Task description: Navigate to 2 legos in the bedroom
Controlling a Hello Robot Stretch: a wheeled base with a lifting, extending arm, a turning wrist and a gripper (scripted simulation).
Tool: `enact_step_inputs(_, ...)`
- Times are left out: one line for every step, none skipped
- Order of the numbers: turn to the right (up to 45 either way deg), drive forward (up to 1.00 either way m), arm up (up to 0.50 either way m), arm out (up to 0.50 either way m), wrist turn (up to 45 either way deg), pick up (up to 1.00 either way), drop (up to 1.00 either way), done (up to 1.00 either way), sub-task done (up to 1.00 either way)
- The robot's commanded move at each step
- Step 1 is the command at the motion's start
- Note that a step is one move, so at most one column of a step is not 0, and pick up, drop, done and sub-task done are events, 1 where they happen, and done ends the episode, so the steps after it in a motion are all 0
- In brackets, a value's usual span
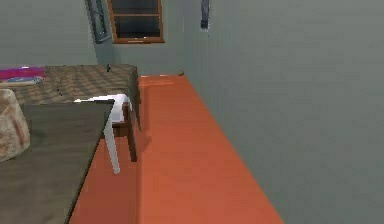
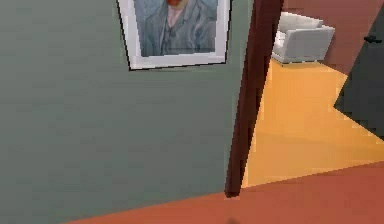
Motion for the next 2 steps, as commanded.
enact_step_inputs(-3.0,0.00,0.00,0.00,0.0,0.00,0.00,0.00,0.00)
enact_step_inputs(45.0,0.00,0.00,0.00,0.0,0.00,0.00,0.00,0.00)
